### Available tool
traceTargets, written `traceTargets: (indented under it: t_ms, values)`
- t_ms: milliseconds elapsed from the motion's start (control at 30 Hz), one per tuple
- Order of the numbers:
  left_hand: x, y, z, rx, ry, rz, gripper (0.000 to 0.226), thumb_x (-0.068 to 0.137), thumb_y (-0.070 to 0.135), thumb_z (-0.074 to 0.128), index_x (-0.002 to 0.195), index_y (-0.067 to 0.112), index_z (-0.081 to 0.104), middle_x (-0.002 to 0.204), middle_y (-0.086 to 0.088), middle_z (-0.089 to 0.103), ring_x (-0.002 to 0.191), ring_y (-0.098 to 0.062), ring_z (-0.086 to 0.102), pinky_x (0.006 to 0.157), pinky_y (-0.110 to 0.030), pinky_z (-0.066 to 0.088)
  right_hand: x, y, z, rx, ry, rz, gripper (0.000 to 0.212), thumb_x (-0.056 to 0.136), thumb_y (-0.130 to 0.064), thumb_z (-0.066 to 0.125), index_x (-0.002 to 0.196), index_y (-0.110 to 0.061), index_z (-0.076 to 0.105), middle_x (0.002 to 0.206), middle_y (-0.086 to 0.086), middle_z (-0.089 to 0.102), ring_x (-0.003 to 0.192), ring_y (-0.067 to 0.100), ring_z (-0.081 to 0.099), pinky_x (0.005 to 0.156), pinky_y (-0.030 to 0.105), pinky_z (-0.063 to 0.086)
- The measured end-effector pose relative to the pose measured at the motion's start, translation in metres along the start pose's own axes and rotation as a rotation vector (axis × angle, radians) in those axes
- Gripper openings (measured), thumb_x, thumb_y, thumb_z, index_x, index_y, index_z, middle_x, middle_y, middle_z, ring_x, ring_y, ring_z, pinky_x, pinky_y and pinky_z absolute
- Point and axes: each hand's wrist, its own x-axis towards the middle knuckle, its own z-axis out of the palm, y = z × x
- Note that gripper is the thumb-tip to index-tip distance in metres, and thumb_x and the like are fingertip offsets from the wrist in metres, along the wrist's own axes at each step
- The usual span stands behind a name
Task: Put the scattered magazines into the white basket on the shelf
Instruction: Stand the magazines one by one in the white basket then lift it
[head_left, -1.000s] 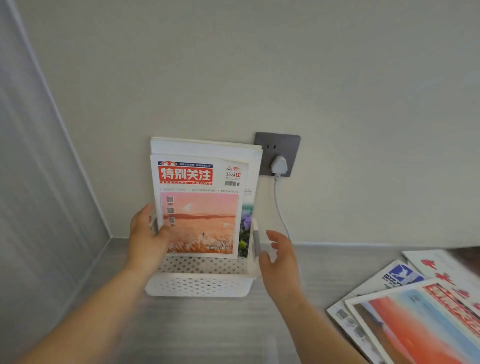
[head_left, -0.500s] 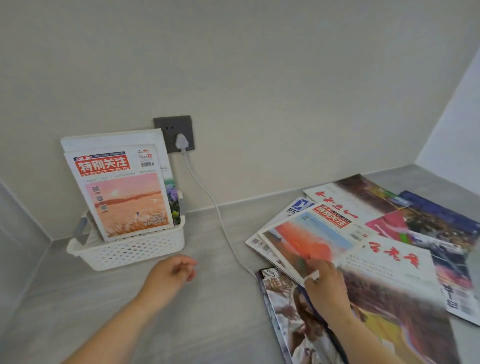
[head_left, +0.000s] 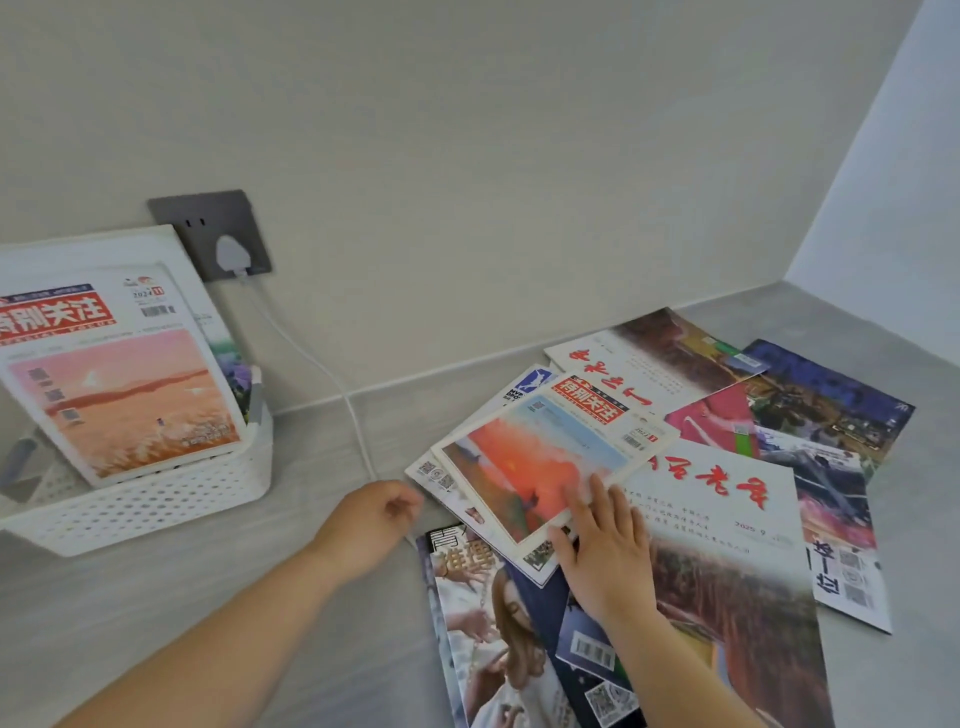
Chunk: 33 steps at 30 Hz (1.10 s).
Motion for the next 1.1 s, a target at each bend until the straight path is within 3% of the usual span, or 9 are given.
traceTargets:
  t_ms: [233, 367, 433, 600, 700, 767, 900, 1000, 1100]
  values:
    - [0.090, 0.033, 0.022, 0.226, -0.070, 0.025, 0.041, 0.086, 0.022, 0.050, 0.126, 0.018, 0.045, 0.136, -0.007, 0.042, 0.123, -0.024, 0.042, 0.101, -0.030, 0.035, 0.004, 0.001, 0.007, -0.014, 0.008, 0.003, 0.079, 0.077, -0.067, -0.010, 0.143, -0.029, 0.009, 0.155, 0.003, 0.003, 0.143, 0.028, -0.003, 0.109, 0.036, -0.013]
    - [0.121, 0.039, 0.045, 0.342, -0.114, -0.069, 0.056, 0.085, 0.034, 0.051, 0.134, 0.015, 0.031, 0.140, -0.010, 0.039, 0.124, -0.027, 0.042, 0.103, -0.035, 0.034, 0.008, -0.011, -0.006, -0.075, 0.005, 0.072, 0.079, 0.089, -0.051, -0.005, 0.116, -0.019, 0.062, 0.123, 0.009, 0.061, 0.113, 0.033, 0.057, 0.093, 0.045, 0.044]
    - [0.127, 0.036, 0.058, 0.388, -0.118, -0.071, 0.057, 0.084, 0.038, 0.051, 0.133, 0.015, 0.033, 0.138, -0.010, 0.042, 0.124, -0.028, 0.040, 0.102, -0.037, 0.034, 0.009, -0.013, -0.007, -0.073, -0.042, 0.092, 0.073, 0.091, -0.048, 0.000, 0.112, -0.020, 0.064, 0.117, 0.008, 0.066, 0.107, 0.031, 0.062, 0.092, 0.043, 0.047]
    - [0.131, 0.024, 0.055, 0.385, -0.043, -0.106, 0.072, 0.073, 0.046, 0.063, 0.132, 0.017, 0.033, 0.134, -0.011, 0.046, 0.123, -0.029, 0.040, 0.100, -0.037, 0.034, 0.010, -0.009, -0.004, -0.112, -0.049, 0.078, 0.077, 0.088, -0.051, -0.006, 0.120, -0.023, 0.058, 0.129, 0.008, 0.057, 0.118, 0.031, 0.053, 0.101, 0.044, 0.039]
    - [0.128, 0.022, 0.044, 0.398, -0.083, -0.170, 0.060, 0.070, 0.045, 0.066, 0.122, 0.021, 0.045, 0.124, -0.006, 0.055, 0.116, -0.026, 0.049, 0.094, -0.035, 0.035, 0.012, -0.004, 0.006, -0.068, -0.051, -0.007, 0.096, 0.064, -0.064, -0.031, 0.142, -0.031, 0.012, 0.150, -0.002, -0.007, 0.137, 0.026, -0.013, 0.109, 0.036, -0.014]
    - [0.123, 0.025, 0.039, 0.390, -0.108, -0.155, 0.038, 0.075, 0.035, 0.062, 0.109, 0.019, 0.053, 0.114, -0.003, 0.062, 0.106, -0.024, 0.055, 0.087, -0.032, 0.036, 0.013, 0.001, 0.013, -0.057, -0.021, -0.014, 0.079, 0.072, -0.063, -0.020, 0.142, -0.032, 0.000, 0.146, -0.007, -0.022, 0.128, 0.020, -0.029, 0.104, 0.032, -0.023]
    - [0.106, 0.037, 0.027, 0.218, -0.048, -0.082, 0.017, 0.083, 0.009, 0.042, 0.094, 0.014, 0.054, 0.098, -0.010, 0.066, 0.092, -0.027, 0.060, 0.074, -0.029, 0.042, 0.012, 0.001, 0.011, -0.020, -0.022, 0.022, 0.061, 0.090, -0.055, 0.015, 0.142, -0.031, -0.006, 0.151, -0.003, -0.018, 0.137, 0.021, -0.023, 0.106, 0.033, -0.020]
    - [0.082, 0.044, 0.014, 0.174, 0.020, -0.017, 0.022, 0.085, 0.011, 0.038, 0.070, 0.026, 0.042, 0.060, 0.009, 0.060, 0.075, -0.019, 0.057, 0.056, -0.024, 0.035, 0.009, -0.002, 0.005, 0.065, -0.017, 0.046, 0.065, 0.090, -0.054, 0.021, 0.142, -0.030, -0.008, 0.155, -0.001, -0.012, 0.142, 0.020, -0.012, 0.108, 0.030, -0.017]
    - [0.053, 0.044, -0.005, 0.067, 0.103, 0.041, 0.025, 0.088, 0.018, 0.041, 0.068, 0.032, 0.040, 0.056, 0.016, 0.054, 0.061, -0.001, 0.050, 0.053, -0.019, 0.034, 0.007, -0.014, -0.005, 0.266, 0.042, 0.088, 0.069, 0.090, -0.047, 0.037, 0.143, -0.025, -0.001, 0.156, -0.001, -0.004, 0.143, 0.019, -0.002, 0.114, 0.031, -0.004]
